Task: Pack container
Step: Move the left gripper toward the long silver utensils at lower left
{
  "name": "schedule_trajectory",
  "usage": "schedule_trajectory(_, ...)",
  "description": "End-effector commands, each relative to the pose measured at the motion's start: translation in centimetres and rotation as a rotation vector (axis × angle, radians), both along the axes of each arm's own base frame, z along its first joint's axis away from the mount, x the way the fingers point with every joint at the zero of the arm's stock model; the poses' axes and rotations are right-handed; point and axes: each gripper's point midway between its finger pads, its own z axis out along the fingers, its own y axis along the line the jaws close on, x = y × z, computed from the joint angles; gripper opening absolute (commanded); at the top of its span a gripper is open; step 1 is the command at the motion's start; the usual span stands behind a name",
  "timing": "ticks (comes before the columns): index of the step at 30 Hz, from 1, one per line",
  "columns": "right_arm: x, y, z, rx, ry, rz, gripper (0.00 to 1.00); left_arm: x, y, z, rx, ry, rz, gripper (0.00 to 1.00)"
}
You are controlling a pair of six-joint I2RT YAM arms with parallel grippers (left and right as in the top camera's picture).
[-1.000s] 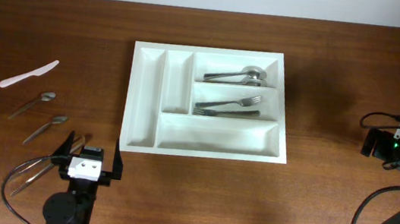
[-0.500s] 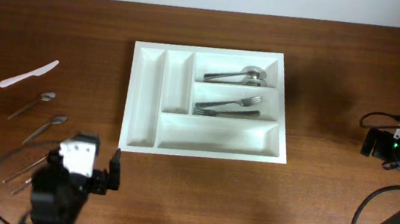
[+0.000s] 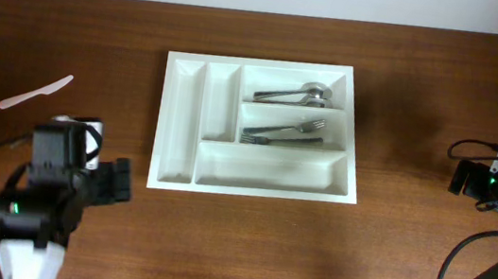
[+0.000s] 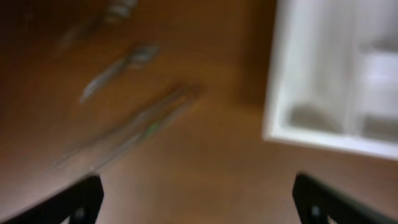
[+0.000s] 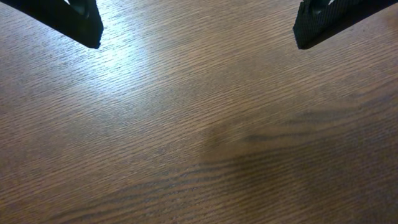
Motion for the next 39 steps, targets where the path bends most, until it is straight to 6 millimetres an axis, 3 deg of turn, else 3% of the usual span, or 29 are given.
schedule_trajectory(1,0.1,0.1,-0.3,0.01,0.0,0.005,0.99,0.7,2.7,-0.5,-0.009,0.019,0.227,0.99)
schedule_trajectory(6,0.1,0.1,-0.3,0.01,0.0,0.005,0.99,2.0,-2.5,-2.8,-0.334,0.094,0.154,0.99)
schedule_trajectory(9,0.1,0.1,-0.3,0.01,0.001,0.005,0.99,2.9,-2.0,-3.6,-0.352,0.099,0.235,0.99)
schedule_trajectory(12,0.1,0.1,-0.3,0.01,0.001,0.005,0.99,-0.3,1.4,-5.1,-0.347,0.15,0.843,0.99)
schedule_trajectory(15,0.1,0.1,-0.3,0.01,0.0,0.005,0.99,-5.8,2.2,-5.7,-0.363,0.215,1.511,0.99)
schedule_trajectory(18,0.1,0.1,-0.3,0.01,0.001,0.005,0.99,-7.4,2.7,-5.6,-0.372,0.187,1.813,0.99)
schedule_trajectory(31,0.1,0.1,-0.3,0.01,0.0,0.005,0.99,-4.6,4.4,-6.2,-0.449,0.093,1.823,0.99)
schedule_trajectory(39,0.1,0.1,-0.3,0.01,0.001,0.005,0.99,-3.4,6.7,-8.2,-0.394,0.199,1.898,0.99)
